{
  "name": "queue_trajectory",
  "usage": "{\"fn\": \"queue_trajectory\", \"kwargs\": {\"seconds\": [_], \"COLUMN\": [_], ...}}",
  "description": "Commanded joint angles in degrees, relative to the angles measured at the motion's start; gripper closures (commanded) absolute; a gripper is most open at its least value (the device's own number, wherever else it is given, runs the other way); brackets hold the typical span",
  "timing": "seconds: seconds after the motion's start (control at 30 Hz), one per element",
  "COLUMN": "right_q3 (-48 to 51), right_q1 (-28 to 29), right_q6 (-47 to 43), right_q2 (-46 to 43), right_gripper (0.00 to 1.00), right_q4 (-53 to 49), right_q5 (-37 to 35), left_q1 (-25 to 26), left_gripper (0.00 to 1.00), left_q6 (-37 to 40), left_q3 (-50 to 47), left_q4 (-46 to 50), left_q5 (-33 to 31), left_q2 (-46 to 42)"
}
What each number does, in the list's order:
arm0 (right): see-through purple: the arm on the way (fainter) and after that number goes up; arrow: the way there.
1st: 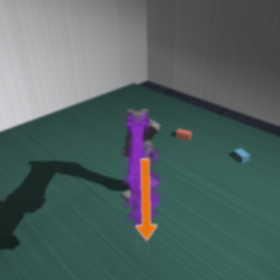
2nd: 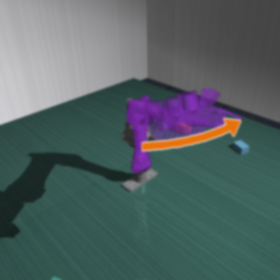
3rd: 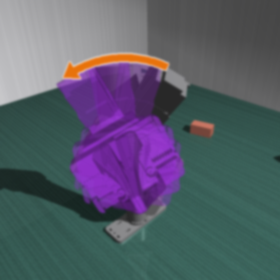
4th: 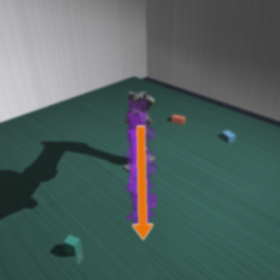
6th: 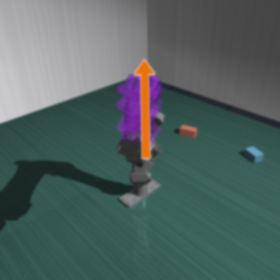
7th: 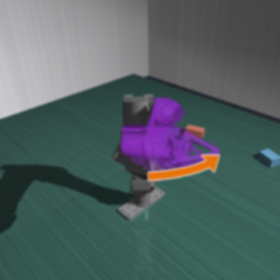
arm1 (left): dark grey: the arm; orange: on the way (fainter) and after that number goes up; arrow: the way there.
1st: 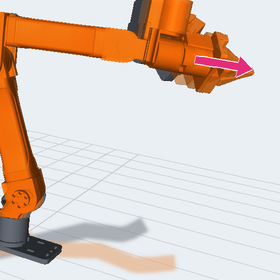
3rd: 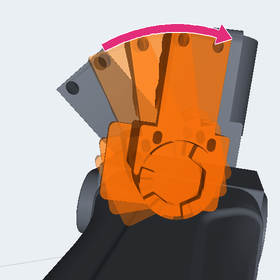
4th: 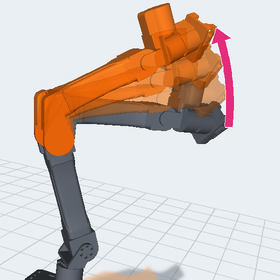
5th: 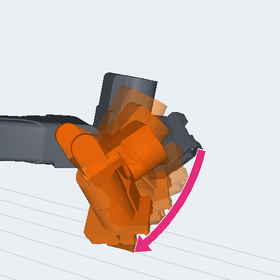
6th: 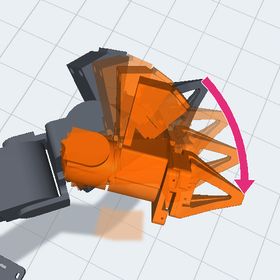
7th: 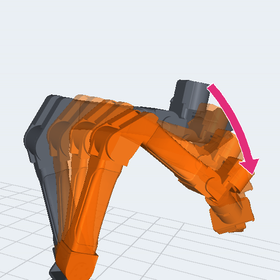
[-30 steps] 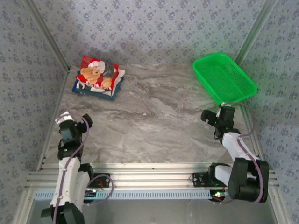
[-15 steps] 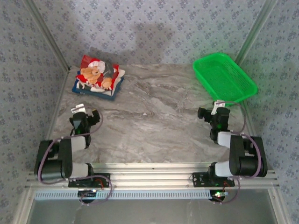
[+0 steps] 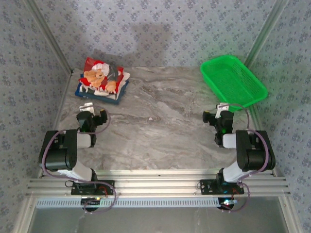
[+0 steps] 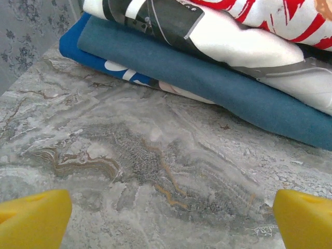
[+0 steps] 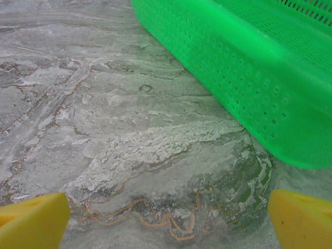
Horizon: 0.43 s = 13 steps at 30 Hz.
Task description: Fold and stack the t-shirts
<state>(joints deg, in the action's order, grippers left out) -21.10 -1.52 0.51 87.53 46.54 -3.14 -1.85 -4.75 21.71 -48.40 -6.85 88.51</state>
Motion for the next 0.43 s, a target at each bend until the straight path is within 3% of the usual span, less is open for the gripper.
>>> {"fn": "queue_trajectory", "kwargs": {"seconds": [0.0, 0.4], "right_q3": [-1.31, -1.06], "right_q1": [-0.18, -0.65], "right_q6": [-1.44, -1.74], "right_q2": [-0.4, -0.26], "right_gripper": [0.0, 0.0], "right_q4": [-0.14, 0.37], "right_q5": [0.39, 2.55], "left_q1": [0.42, 0.88], "left_gripper": [0.0, 0.0], "left_q6": [1.05, 1.63], "left_q3": [0.75, 1.06], "left_q4": [-0.72, -0.03], "left_q5": [0.41, -0.21], "left_q2": [-0.67, -0.64]}}
